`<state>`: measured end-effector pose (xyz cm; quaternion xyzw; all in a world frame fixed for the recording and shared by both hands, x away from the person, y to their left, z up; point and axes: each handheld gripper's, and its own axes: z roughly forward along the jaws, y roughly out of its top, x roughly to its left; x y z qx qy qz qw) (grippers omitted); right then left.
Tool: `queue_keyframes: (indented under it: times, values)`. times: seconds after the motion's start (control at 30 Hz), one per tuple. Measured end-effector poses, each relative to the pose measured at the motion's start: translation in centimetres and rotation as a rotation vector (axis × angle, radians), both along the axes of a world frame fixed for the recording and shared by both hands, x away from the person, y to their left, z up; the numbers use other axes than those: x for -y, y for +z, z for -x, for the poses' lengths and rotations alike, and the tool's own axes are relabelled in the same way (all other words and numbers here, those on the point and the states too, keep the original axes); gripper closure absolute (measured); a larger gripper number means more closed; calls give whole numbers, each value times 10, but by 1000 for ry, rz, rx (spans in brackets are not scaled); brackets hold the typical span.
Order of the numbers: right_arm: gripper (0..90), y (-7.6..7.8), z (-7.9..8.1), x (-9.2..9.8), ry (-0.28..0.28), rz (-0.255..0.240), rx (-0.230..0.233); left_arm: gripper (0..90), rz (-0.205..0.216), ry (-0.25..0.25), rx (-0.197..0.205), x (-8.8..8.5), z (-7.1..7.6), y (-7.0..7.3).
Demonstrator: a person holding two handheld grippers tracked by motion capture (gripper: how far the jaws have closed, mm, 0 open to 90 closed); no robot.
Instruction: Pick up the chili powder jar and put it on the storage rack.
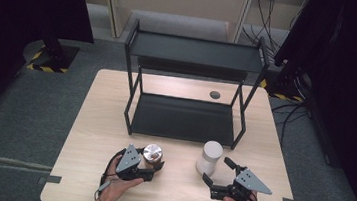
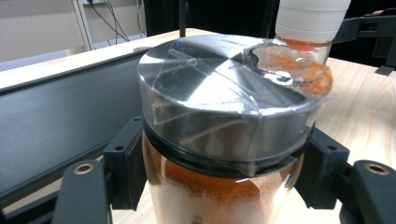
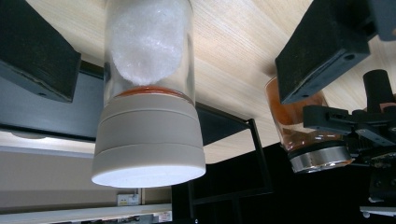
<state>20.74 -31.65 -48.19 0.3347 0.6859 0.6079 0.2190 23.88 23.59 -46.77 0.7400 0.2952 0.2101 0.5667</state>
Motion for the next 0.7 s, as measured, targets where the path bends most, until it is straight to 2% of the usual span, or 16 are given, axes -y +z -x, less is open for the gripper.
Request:
queue_keyframes:
  times: [0.43,0.7]
  values:
    - [3,0,0,-1,4,2,1,303,-11,-8,6,-1,-3,16]
    - [3,0,0,-1,2,2,0,303,8,-4,3,-4,-8,27]
